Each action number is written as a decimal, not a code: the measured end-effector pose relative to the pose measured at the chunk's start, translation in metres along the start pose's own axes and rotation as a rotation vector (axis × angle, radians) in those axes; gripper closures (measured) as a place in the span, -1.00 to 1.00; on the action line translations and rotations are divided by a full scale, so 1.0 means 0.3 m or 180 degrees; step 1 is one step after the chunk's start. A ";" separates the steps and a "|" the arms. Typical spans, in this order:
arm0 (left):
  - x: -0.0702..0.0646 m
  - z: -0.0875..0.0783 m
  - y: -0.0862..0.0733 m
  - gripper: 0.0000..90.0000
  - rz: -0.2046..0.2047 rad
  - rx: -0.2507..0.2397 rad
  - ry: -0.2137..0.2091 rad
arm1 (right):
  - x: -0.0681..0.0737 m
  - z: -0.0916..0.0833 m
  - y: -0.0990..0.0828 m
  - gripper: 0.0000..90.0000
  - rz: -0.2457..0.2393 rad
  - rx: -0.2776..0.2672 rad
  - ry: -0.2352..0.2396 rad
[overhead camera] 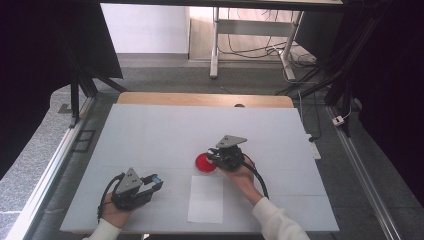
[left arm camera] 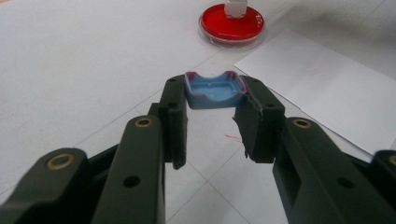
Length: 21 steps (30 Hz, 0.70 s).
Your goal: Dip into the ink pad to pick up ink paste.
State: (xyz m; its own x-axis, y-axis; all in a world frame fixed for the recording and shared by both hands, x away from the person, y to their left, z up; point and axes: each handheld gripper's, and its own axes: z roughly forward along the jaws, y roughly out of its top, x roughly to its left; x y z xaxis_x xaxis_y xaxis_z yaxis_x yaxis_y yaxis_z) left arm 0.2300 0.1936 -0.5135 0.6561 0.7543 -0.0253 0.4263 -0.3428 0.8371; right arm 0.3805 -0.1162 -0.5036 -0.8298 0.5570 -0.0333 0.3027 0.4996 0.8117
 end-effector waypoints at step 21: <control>-0.004 0.001 0.001 0.44 0.0014 0.0000 -0.0002 | 0.004 0.010 -0.006 0.66 -0.0003 0.0091 -0.0014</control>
State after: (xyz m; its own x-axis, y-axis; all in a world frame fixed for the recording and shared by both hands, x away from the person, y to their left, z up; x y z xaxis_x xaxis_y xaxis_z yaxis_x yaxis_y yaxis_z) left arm 0.2296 0.1925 -0.5134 0.6583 0.7524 -0.0220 0.4234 -0.3460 0.8372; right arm 0.3804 -0.1142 -0.5069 -0.8280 0.5595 -0.0366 0.3155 0.5188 0.7945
